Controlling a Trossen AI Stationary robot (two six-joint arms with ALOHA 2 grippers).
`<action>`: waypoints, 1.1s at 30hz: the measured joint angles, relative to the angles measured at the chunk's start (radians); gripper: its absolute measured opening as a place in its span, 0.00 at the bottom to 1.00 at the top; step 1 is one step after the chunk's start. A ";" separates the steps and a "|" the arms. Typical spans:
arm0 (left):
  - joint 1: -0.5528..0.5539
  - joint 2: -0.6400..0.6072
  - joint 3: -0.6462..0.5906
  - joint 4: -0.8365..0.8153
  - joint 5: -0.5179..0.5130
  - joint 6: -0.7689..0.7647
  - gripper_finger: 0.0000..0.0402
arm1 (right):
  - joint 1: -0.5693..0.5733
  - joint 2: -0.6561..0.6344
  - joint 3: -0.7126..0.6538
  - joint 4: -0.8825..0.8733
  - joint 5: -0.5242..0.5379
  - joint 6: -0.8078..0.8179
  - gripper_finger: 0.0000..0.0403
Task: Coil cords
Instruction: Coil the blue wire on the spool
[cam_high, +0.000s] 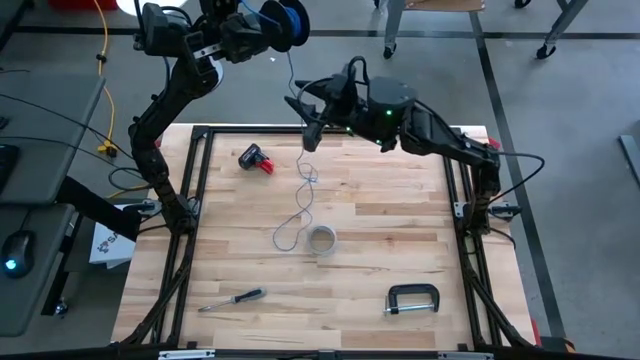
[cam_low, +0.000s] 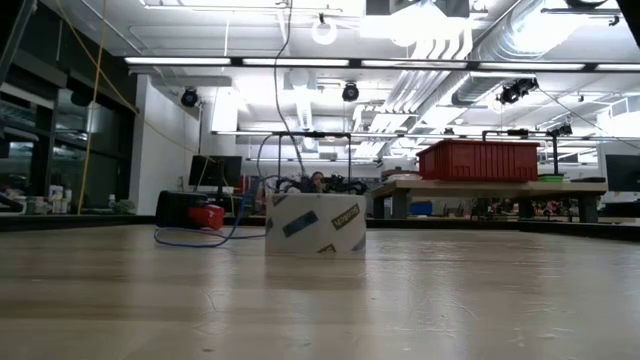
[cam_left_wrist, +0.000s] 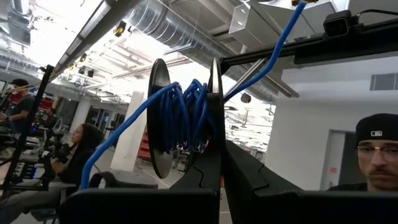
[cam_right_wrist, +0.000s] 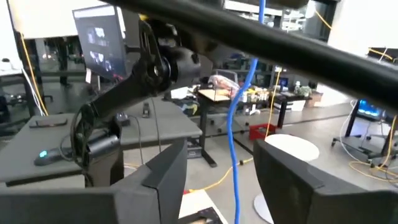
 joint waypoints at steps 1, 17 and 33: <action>0.000 0.000 0.000 0.000 0.000 0.000 0.00 | -0.002 0.006 0.000 -0.001 -0.004 0.003 0.44; 0.001 0.000 0.000 0.000 -0.003 0.008 0.00 | -0.022 0.044 0.000 0.004 -0.029 0.018 0.35; 0.036 0.000 0.000 0.001 -0.008 0.008 0.00 | -0.012 0.040 0.001 -0.014 -0.064 0.038 0.00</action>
